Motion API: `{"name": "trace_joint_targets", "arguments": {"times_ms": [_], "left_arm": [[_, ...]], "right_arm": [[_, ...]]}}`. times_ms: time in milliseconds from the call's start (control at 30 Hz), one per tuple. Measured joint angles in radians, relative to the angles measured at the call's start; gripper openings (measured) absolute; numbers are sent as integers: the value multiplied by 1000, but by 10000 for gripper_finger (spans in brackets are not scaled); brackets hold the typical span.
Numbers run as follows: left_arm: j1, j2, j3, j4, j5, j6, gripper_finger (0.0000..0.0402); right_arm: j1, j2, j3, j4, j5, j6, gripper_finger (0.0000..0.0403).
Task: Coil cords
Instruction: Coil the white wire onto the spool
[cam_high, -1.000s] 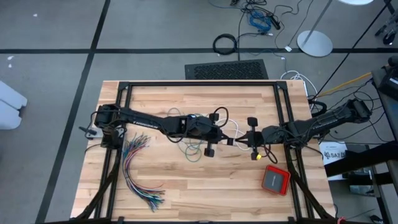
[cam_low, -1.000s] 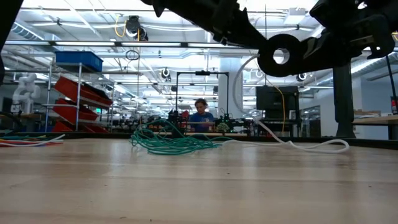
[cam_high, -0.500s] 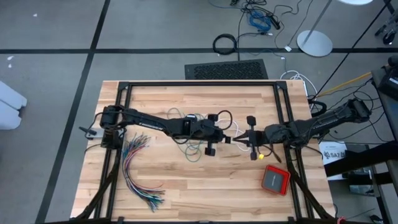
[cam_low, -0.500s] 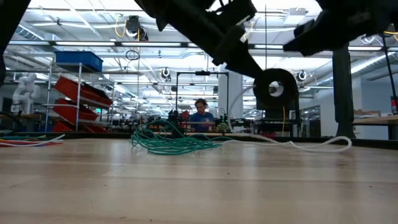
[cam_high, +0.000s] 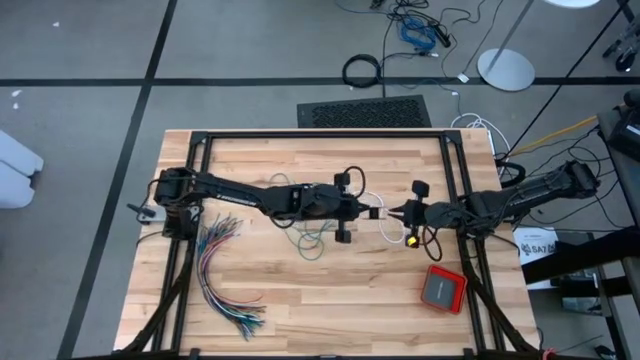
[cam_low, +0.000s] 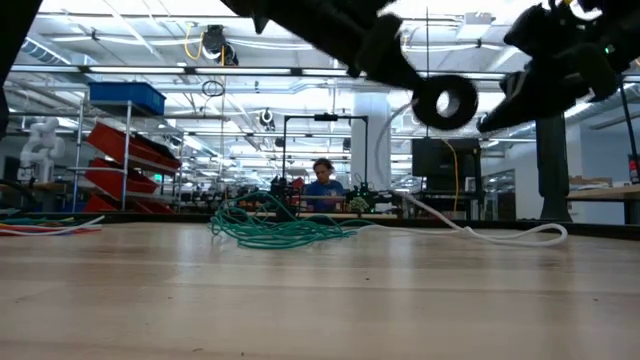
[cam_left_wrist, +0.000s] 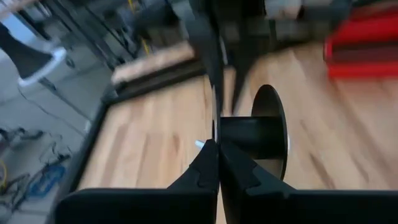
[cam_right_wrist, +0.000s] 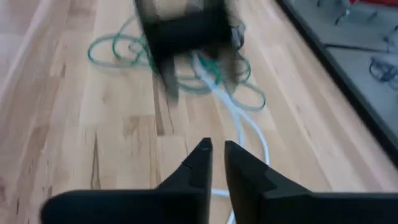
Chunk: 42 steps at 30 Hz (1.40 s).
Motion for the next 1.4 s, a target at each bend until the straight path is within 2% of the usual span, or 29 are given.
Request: {"name": "trace_joint_targets", "arguments": {"times_ms": [67,200,333,500,600,733,867,1100,1233,1400], "left_arm": [[0,-22,0,15,1,0,1],[-4,-59,0,38,45,-18,1],[-17,-80,1,66,96,-26,0],[-35,-87,1,79,106,-27,0],[-40,-87,1,88,107,-27,0],[-47,-87,1,126,124,-26,0],[-49,-90,2,167,162,-27,0],[-62,-91,32,166,185,-26,0],[-68,-92,35,165,188,-17,0],[-68,-92,35,162,188,-17,0]], "right_arm": [[-1,1,-45,50,2,11,57],[-26,2,-151,267,1,-54,93],[-67,1,-215,454,-2,-132,110],[-125,2,-219,447,-77,-125,112],[-147,14,-220,432,-87,-114,112],[-171,60,-220,446,-166,-102,112],[-195,124,-220,467,-179,-93,112],[-234,225,-220,600,-192,-123,112],[-249,290,-220,692,-294,-137,112],[-251,379,-220,724,-304,-127,112]]}}
